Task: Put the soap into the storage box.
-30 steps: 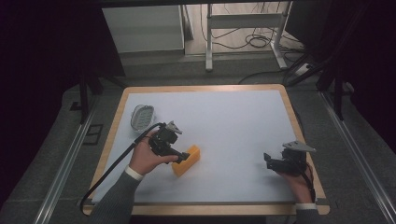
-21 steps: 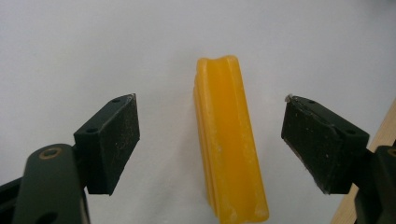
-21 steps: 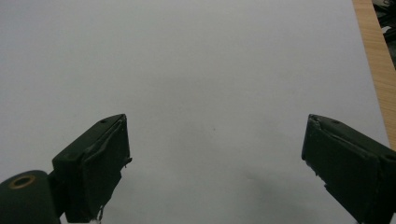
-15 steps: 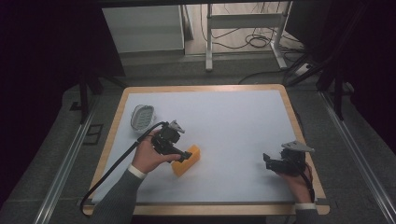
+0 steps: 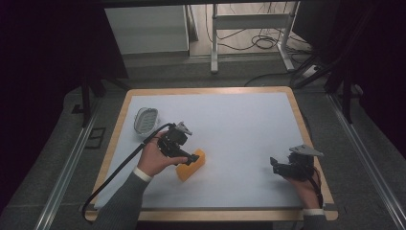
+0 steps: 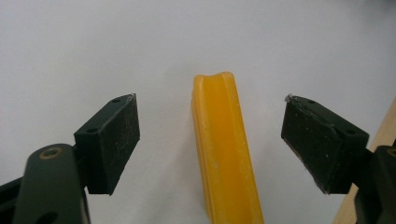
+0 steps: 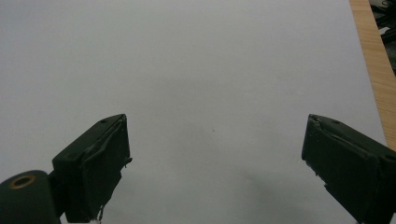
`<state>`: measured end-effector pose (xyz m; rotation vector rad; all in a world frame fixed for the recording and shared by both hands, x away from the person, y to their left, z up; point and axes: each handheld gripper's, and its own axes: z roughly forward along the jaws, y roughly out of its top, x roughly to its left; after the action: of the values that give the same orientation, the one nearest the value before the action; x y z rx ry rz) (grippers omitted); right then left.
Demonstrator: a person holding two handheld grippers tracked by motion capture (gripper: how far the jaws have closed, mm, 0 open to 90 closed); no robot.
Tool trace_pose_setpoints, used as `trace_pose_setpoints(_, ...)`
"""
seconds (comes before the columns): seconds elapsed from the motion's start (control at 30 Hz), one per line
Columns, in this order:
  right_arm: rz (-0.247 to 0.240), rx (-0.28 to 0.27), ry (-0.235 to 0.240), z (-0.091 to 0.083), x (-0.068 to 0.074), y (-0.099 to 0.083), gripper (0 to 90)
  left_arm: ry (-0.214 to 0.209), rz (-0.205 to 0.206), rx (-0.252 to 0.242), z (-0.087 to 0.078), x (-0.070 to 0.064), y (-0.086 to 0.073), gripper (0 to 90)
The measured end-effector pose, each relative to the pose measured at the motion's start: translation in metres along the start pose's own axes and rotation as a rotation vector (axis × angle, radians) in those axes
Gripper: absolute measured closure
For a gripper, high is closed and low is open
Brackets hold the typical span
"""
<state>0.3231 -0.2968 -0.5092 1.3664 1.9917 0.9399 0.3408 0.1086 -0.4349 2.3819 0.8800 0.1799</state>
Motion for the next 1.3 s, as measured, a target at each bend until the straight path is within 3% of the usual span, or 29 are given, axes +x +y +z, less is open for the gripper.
trace_pose_setpoints(0.17,-0.002,0.001,0.000,0.000,0.000,0.000,7.6,-0.004,-0.004,-0.002,0.001,0.000,0.002,19.8)
trace_pose_setpoints(0.3,-0.001,0.001,-0.001,0.000,0.000,0.000,7.7,0.014,-0.009,0.027,0.004,0.002,0.001,19.7)
trace_pose_setpoints(0.77,-0.001,-0.003,-0.004,0.000,-0.001,0.000,7.6,0.018,-0.031,0.116,0.028,0.003,-0.005,21.0)
trace_pose_setpoints(1.0,-0.001,0.003,-0.003,0.001,0.001,0.000,7.6,0.016,-0.043,0.161,0.040,0.002,-0.010,26.4)
trace_pose_setpoints(1.2,-0.001,0.003,-0.002,0.001,0.001,0.000,7.6,-0.029,-0.051,0.180,0.046,0.000,-0.010,42.1)
trace_pose_setpoints(1.3,-0.001,0.004,-0.002,0.001,0.001,0.000,7.6,-0.036,-0.046,0.191,0.048,-0.001,-0.010,44.6)
